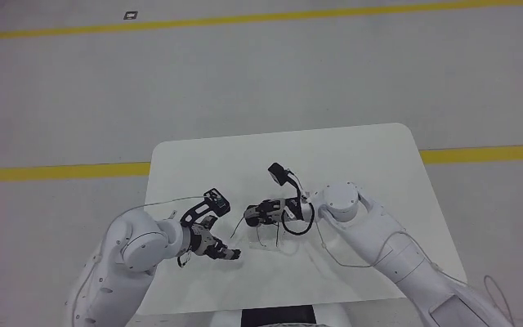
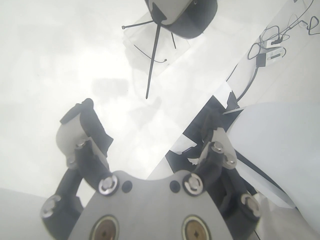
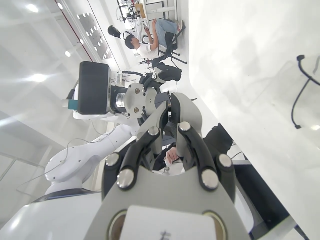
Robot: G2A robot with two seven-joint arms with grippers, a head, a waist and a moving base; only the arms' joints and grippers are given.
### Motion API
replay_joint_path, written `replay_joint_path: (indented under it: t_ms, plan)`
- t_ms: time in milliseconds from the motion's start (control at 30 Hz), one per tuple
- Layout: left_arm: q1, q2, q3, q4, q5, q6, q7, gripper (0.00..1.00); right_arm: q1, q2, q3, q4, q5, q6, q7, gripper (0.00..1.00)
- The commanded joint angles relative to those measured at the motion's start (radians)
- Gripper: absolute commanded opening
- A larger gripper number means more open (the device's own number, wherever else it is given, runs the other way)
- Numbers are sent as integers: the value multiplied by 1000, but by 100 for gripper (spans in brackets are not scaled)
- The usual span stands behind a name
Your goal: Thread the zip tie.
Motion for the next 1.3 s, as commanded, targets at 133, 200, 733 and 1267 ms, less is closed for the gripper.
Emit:
replay_joint_path:
  t_ms: [133,200,733,1267]
  plan:
    - [13,3,-82,87,-185,45,134,100,-36,9,27,-31,-15,-50,-46,0]
    - [28,8,-129,125,-282,24,155,100,-50,15,43,-50,-29,-74,-51,0]
    - [45,17,-217,314,-892,0,107,100,-121,29,101,-133,-22,-231,-120,0]
    - [79,-9,-181,431,-1202,0,111,100,-195,18,107,-168,59,-456,-253,0]
